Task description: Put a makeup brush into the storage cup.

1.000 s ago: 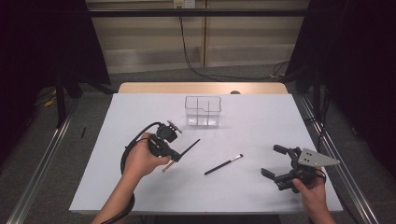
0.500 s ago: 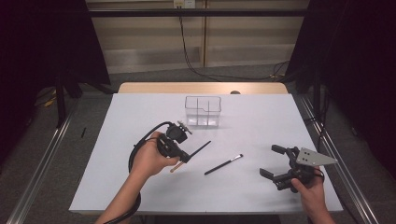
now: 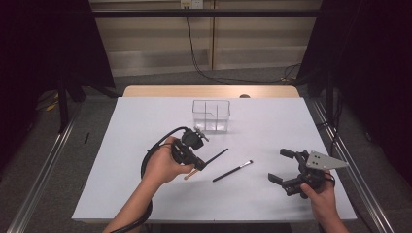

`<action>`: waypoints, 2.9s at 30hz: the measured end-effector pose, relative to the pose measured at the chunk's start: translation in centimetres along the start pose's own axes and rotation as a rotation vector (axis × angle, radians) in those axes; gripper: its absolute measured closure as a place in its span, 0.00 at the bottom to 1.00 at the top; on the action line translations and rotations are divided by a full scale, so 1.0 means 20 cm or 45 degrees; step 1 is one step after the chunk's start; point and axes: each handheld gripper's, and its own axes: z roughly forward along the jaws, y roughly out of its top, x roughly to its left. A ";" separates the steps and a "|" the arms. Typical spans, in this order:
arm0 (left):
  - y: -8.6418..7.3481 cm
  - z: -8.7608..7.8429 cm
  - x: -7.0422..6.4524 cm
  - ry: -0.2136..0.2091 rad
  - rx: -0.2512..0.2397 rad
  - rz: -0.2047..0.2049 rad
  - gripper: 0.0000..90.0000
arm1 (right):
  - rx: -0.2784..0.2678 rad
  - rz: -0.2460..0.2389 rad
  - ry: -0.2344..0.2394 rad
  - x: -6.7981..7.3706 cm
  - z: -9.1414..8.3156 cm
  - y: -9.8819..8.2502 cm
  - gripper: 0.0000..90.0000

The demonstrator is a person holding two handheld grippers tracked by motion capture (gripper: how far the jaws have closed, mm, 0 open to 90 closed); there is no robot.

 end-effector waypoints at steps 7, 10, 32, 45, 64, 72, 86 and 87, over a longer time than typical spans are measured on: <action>0.03 0.01 -0.02 -0.013 -0.005 0.028 0.93 | -0.012 0.013 0.026 0.01 0.03 0.04 0.00; 0.04 0.01 -0.02 -0.015 -0.003 0.036 0.93 | 0.010 0.003 0.040 0.01 0.05 0.06 0.00; 0.07 0.06 -0.04 -0.032 0.026 0.070 0.93 | 0.235 -0.030 0.130 0.00 0.22 0.20 0.00; 0.09 0.07 -0.06 -0.043 0.048 0.100 0.93 | 0.456 -0.145 0.217 0.05 0.34 0.28 0.01; 0.12 0.10 -0.08 -0.049 0.070 0.143 0.93 | 0.656 -0.285 0.295 0.08 0.46 0.39 0.17; 0.13 0.10 -0.09 -0.053 0.078 0.163 0.93 | 0.701 -0.335 0.336 0.11 0.50 0.42 0.30; 0.16 0.12 -0.10 -0.072 0.085 0.184 0.93 | 0.733 -0.389 0.385 0.14 0.55 0.44 0.44; 0.16 0.12 -0.10 -0.071 0.091 0.190 0.93 | 0.734 -0.394 0.386 0.14 0.55 0.44 0.44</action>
